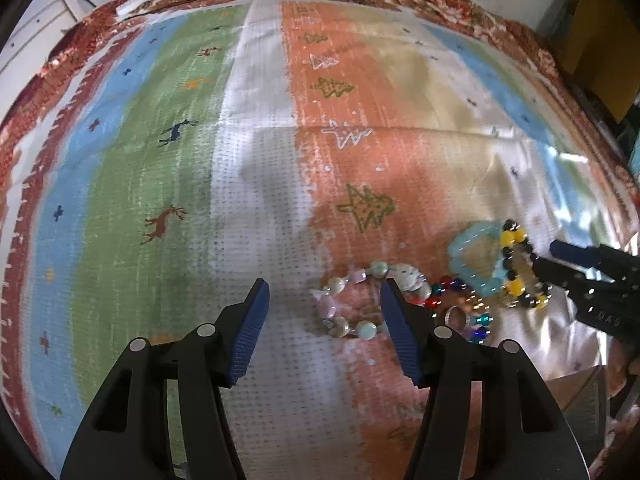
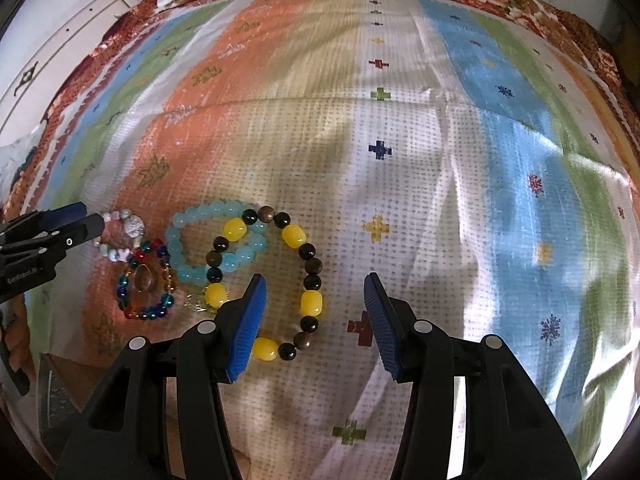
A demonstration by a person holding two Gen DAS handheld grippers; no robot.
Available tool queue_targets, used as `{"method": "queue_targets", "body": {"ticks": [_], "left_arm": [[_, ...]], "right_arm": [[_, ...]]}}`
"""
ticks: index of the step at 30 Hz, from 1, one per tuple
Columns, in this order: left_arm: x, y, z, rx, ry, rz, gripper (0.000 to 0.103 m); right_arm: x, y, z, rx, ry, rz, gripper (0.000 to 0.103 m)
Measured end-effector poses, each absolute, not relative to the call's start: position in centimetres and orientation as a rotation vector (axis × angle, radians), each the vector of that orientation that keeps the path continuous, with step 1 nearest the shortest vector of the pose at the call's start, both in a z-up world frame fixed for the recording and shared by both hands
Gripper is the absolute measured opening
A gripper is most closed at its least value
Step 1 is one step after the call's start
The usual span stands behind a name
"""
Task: Organize jewelry
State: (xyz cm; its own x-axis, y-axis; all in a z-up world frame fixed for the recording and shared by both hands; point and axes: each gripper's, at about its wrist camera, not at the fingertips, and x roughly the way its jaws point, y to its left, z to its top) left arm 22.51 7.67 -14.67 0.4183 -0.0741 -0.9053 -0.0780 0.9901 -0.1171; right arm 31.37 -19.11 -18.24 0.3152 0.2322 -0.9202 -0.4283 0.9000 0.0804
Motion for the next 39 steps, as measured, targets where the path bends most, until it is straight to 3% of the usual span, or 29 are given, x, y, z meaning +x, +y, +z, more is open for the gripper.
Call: {"method": "queue_targets", "body": {"ticks": [22,25,27,29,31,39], "left_arm": [[23.2,6.5,-16.4,0.017,1.173,0.042,0.062],[23.2,6.3,-16.4,0.027,1.17,0.044,0.051],[23.1,6.3,-16.3,0.026,1.168,0.042,0.04],[23.0,6.3,-16.3,0.027,1.169,0.04,0.023],[22.9,6.4,-16.2,0.029,1.169,0.039,0.013],[22.5,7.7,-15.0,-0.042,1.127,0.05,0.012]], "right_arm": [[31.7,-17.9,-19.5,-0.296,1.16,0.43,0.051],[31.5,-17.8,-19.6,-0.313,1.156,0.434,0.05],[31.5,-17.9,-19.6,-0.309,1.16,0.442,0.043],[31.5,-17.8,-19.5,-0.308,1.161,0.448,0.022],[31.4,-17.7,-19.5,-0.303,1.165,0.467,0.012],[31.3,-18.1,-19.1,-0.282,1.167,0.475,0.012]]}}
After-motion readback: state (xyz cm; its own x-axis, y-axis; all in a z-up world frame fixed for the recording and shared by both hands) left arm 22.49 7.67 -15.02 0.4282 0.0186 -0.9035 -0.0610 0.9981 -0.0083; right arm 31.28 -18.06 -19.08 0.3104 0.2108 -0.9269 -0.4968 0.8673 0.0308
